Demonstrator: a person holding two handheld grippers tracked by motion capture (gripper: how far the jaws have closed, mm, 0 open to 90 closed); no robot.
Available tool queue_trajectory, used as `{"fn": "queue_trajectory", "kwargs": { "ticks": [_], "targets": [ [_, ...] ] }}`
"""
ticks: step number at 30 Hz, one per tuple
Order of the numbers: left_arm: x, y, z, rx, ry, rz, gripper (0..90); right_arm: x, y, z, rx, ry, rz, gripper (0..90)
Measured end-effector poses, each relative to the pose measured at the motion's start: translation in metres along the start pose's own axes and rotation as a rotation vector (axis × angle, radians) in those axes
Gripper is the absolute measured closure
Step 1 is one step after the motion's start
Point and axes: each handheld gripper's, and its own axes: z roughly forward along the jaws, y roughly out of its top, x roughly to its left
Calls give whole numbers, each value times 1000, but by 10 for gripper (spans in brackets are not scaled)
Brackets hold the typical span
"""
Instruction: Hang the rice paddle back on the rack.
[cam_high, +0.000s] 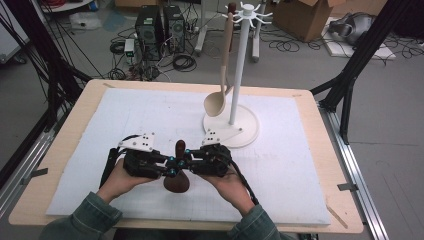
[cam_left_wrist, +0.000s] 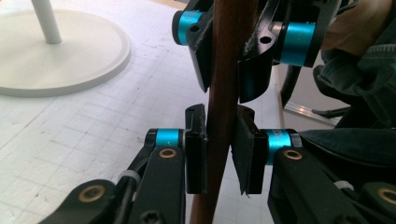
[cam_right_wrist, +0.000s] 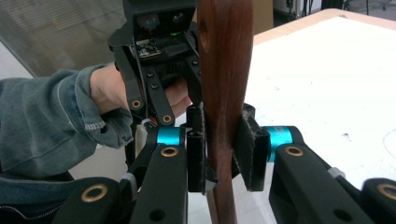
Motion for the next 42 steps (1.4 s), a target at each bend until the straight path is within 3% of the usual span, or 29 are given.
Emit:
{"fn": "queue_trajectory", "kwargs": {
  "ticks": [11,27,33,42],
  "targets": [
    [-1,1,2,5,-3,1,771,-1,-6,1,-42,7,5,738],
    [-1,1,3,2,-8,10,768,-3,-12,2,-50,16,3,754],
    [-1,0,-3,4,18,11,709,-3,-11,0,-49,6,1,760],
    [-3,-2,-19,0,91,7,602,-7,-9,-6,-58,-15,8,762]
  ]
}}
